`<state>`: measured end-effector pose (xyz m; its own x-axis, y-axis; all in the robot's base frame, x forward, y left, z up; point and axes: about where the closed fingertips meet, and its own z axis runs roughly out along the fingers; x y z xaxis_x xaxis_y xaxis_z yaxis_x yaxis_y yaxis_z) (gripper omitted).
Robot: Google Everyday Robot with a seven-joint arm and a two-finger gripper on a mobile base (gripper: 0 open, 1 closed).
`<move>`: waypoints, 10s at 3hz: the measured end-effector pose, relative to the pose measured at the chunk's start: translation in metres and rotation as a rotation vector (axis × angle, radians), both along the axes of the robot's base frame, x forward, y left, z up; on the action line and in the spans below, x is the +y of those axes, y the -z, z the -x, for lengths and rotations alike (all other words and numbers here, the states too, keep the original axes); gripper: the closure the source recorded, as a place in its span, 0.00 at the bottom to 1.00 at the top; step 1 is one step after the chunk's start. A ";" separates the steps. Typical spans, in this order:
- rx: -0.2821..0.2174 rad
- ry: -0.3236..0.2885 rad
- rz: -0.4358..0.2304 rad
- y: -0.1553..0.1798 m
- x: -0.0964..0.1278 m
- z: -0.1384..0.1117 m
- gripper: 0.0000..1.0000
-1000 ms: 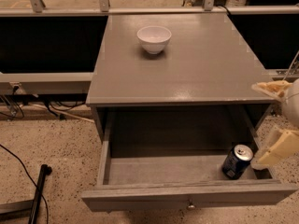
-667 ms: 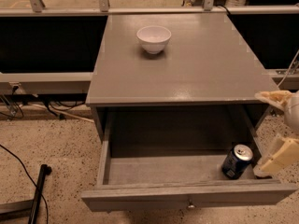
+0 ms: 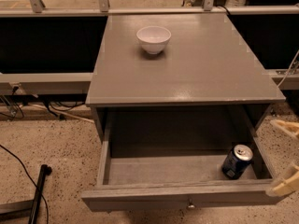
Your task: Pick pepsi can from top drawer and place on counter
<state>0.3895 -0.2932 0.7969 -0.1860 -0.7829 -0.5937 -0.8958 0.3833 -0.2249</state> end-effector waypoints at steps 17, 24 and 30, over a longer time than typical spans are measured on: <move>0.138 -0.183 -0.352 -0.107 0.004 -0.167 1.00; -0.017 -0.158 -0.175 -0.135 0.045 -0.272 0.58; -0.194 -0.150 -0.317 -0.166 0.006 -0.257 0.00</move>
Offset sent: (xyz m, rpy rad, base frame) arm 0.0082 0.0072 -0.0117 0.0106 0.0414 0.0256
